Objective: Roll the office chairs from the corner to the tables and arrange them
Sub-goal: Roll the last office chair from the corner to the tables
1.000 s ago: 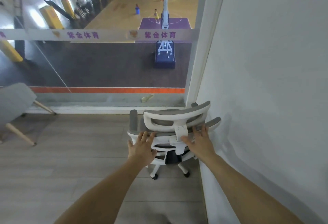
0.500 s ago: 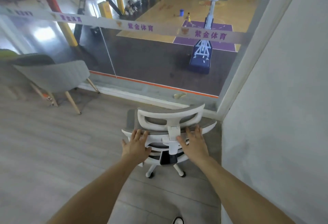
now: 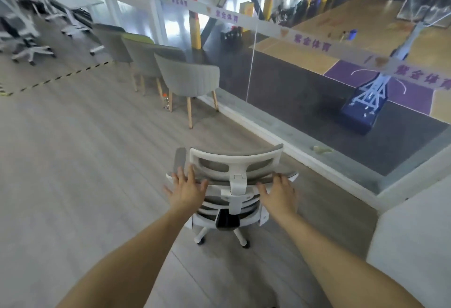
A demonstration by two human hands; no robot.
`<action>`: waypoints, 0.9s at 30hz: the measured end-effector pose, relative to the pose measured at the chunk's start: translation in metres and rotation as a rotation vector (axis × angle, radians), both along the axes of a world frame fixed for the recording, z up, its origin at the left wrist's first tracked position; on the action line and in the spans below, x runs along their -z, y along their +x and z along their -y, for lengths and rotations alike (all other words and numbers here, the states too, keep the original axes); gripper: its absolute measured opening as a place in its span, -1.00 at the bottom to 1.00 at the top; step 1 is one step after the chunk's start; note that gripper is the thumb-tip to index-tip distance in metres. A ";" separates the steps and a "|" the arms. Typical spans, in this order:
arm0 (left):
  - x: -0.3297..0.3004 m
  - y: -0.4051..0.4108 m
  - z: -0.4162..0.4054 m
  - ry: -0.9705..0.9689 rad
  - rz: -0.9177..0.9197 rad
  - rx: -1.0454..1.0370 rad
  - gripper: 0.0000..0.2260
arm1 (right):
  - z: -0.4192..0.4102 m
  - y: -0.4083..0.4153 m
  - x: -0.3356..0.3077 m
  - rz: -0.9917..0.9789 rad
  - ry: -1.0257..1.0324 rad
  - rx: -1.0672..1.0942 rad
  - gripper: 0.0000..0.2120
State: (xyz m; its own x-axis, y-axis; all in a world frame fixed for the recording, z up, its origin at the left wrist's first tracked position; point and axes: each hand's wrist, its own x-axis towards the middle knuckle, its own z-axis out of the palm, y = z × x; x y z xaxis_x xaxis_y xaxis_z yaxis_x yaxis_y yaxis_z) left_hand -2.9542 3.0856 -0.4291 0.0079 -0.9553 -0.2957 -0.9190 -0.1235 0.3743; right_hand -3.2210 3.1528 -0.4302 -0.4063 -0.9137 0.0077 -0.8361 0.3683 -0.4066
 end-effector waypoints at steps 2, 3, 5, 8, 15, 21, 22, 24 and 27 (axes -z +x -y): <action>0.001 0.041 0.003 0.056 -0.019 -0.074 -0.22 | 0.018 0.031 0.002 0.048 0.030 -0.017 -0.23; 0.002 0.062 0.003 0.084 -0.030 -0.104 -0.20 | 0.027 0.046 0.002 0.064 0.055 -0.038 -0.17; 0.007 0.101 0.003 0.120 -0.062 -0.153 -0.20 | 0.046 0.076 0.002 0.088 0.091 -0.084 -0.08; 0.013 0.153 0.004 0.127 -0.061 -0.209 -0.19 | 0.077 0.125 0.002 0.158 0.173 -0.122 0.02; 0.016 0.252 0.023 0.132 -0.032 -0.366 -0.08 | 0.133 0.233 0.024 0.135 0.241 -0.315 0.21; 0.007 0.308 0.060 0.147 0.026 -0.447 -0.07 | 0.205 0.295 0.032 0.128 0.189 -0.431 0.25; 0.008 0.318 0.069 0.146 0.027 -0.458 -0.07 | 0.219 0.306 0.033 0.119 0.191 -0.453 0.23; 0.010 0.339 0.090 0.140 0.046 -0.483 -0.05 | 0.249 0.328 0.035 0.097 0.179 -0.492 0.20; 0.012 0.371 0.124 0.155 0.053 -0.536 -0.04 | 0.296 0.365 0.038 0.104 0.145 -0.535 0.20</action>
